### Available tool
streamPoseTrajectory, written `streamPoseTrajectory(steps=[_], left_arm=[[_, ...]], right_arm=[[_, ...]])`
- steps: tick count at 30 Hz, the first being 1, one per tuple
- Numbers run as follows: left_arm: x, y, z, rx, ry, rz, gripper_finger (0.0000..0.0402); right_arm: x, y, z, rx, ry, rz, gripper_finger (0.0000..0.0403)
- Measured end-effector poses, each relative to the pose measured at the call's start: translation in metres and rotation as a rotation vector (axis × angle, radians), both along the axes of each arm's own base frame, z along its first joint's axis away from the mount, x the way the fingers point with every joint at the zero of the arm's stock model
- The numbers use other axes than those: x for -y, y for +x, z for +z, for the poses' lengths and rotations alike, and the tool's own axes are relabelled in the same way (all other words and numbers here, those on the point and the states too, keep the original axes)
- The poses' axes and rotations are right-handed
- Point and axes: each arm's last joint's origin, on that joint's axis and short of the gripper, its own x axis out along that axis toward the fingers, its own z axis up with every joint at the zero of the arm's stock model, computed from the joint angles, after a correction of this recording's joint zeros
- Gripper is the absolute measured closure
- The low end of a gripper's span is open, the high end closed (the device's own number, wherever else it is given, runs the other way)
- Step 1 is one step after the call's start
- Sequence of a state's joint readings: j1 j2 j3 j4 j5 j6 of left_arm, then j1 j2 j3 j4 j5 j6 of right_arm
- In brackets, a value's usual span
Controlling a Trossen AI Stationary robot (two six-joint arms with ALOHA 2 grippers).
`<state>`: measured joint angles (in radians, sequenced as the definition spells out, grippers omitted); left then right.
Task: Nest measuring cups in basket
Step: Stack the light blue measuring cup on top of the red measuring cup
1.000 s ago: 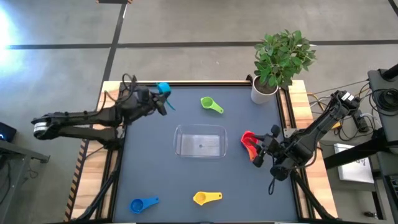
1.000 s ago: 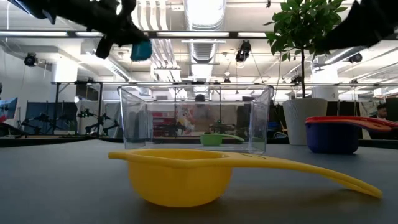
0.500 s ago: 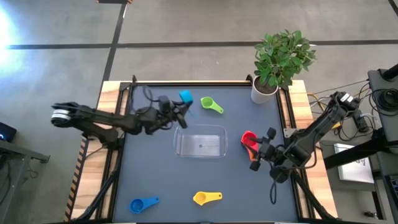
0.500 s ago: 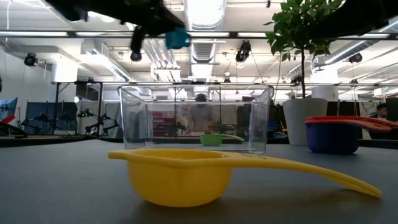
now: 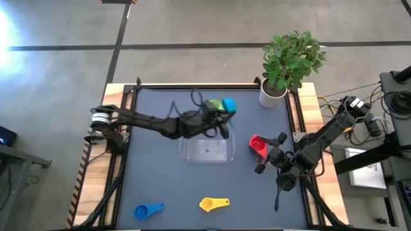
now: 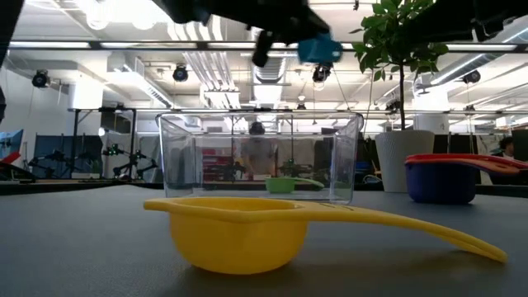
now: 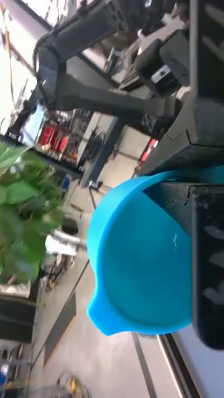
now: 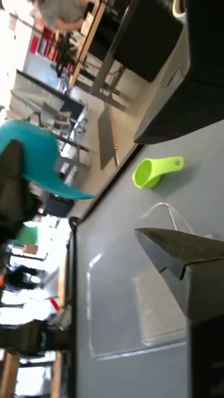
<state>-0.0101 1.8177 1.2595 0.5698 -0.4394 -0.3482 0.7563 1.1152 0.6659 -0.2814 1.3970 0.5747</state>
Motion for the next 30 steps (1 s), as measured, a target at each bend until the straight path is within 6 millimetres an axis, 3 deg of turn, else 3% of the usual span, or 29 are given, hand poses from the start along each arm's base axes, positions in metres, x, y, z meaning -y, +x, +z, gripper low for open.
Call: streamPoseTrajectory(steps=[6,12,21,30], left_arm=[[0.002,0.030,-0.006,0.020,-0.014,-0.046,0.0401],[0.006,0.046,-0.009,0.034,-0.027,-0.098,0.0401],[0.007,0.049,-0.012,0.036,-0.031,-0.101,0.0401],[0.007,0.049,-0.013,0.033,-0.031,-0.101,0.0401]], right_arm=[[0.004,0.005,0.002,0.052,0.027,-0.050,0.0179],[0.013,0.011,0.003,0.079,0.058,-0.099,0.0179],[0.025,0.020,0.004,0.105,0.079,-0.163,0.0182],[0.035,0.029,0.005,0.082,0.127,-0.160,0.0209]])
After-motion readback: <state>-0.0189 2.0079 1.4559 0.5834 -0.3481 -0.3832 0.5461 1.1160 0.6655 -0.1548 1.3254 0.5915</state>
